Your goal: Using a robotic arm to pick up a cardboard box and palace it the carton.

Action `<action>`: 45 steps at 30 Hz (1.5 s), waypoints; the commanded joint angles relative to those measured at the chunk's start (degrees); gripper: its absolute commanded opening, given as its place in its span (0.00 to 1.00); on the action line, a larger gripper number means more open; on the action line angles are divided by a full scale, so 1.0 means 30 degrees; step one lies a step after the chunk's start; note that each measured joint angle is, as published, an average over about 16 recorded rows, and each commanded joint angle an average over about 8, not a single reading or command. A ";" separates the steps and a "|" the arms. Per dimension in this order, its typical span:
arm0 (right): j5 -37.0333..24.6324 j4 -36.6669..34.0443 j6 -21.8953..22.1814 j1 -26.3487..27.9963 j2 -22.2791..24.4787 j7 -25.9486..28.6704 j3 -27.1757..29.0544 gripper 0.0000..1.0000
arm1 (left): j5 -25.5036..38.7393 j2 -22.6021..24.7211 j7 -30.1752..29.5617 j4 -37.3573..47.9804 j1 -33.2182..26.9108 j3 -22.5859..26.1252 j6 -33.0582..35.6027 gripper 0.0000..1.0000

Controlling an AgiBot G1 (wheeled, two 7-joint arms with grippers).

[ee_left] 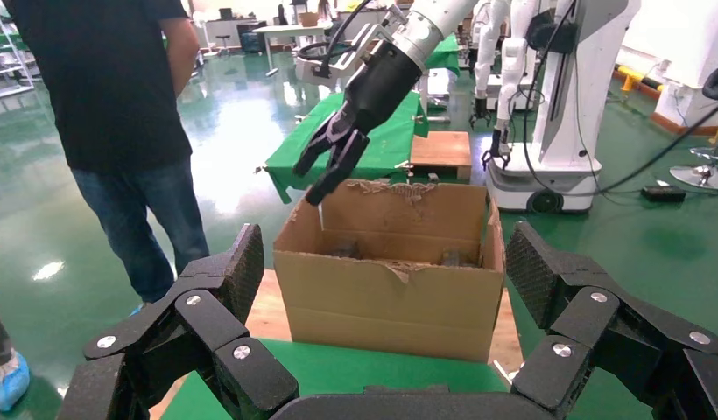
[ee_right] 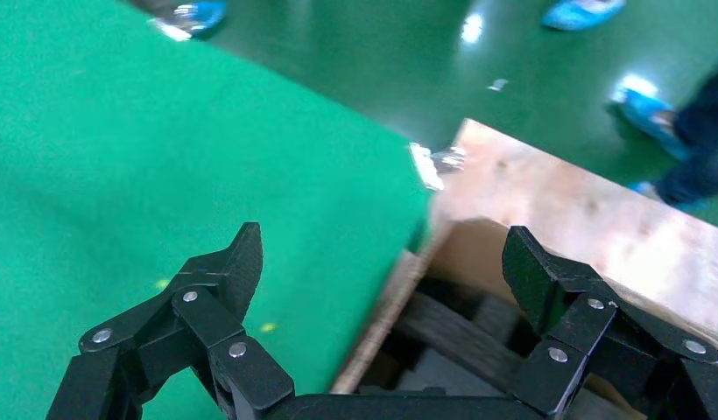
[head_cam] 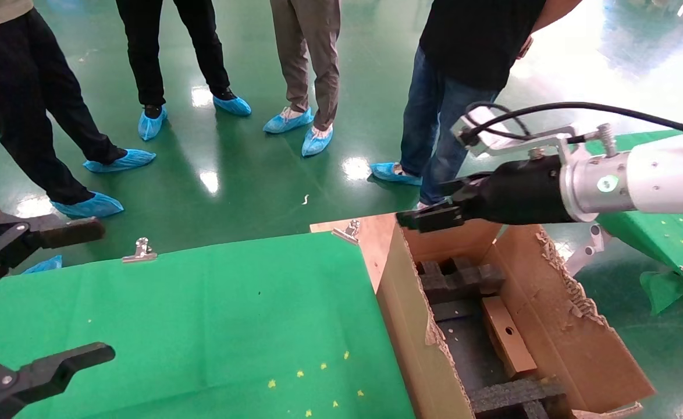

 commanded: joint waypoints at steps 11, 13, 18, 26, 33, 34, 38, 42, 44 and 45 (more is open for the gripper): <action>0.3159 -0.0350 -0.2849 -0.3848 -0.0835 -0.4983 0.5309 1.00 | -0.0001 0.0000 0.0001 0.0000 0.0000 0.0001 0.0000 1.00; 0.3681 -0.0408 -0.3320 -0.4484 -0.0973 -0.5807 0.6187 1.00 | -0.0001 -0.0001 0.0001 0.0000 -0.0001 0.0002 0.0000 1.00; 0.4994 -0.0553 -0.4504 -0.6084 -0.1320 -0.7878 0.8394 1.00 | -0.0001 -0.0001 0.0001 0.0000 -0.0001 0.0002 -0.0001 1.00; 0.7104 -0.0787 -0.6407 -0.8655 -0.1879 -1.1208 1.1942 1.00 | -0.0002 -0.0001 0.0001 0.0000 -0.0001 0.0003 -0.0001 1.00; 0.8936 -0.0989 -0.8059 -1.0887 -0.2363 -1.4098 1.5021 1.00 | -0.0002 -0.0001 0.0002 0.0000 -0.0001 0.0004 -0.0001 1.00; 0.9202 -0.1019 -0.8299 -1.1211 -0.2433 -1.4517 1.5469 1.00 | -0.0003 -0.0001 0.0002 0.0000 -0.0001 0.0004 -0.0001 1.00; 1.0256 -0.1136 -0.9250 -1.2495 -0.2712 -1.6180 1.7240 1.00 | -0.0003 -0.0002 0.0002 0.0000 -0.0001 0.0004 -0.0001 1.00; 1.1302 -0.1251 -1.0193 -1.3769 -0.2988 -1.7829 1.8997 1.00 | -0.0003 -0.0002 0.0002 0.0000 -0.0001 0.0005 -0.0002 1.00; 1.1697 -0.1295 -1.0549 -1.4250 -0.3093 -1.8452 1.9661 1.00 | -0.0003 -0.0002 0.0002 0.0000 -0.0001 0.0005 -0.0002 1.00; 1.1915 -0.1318 -1.0742 -1.4517 -0.3150 -1.8791 2.0039 1.00 | -0.0003 -0.0002 0.0003 0.0001 -0.0001 0.0005 -0.0002 1.00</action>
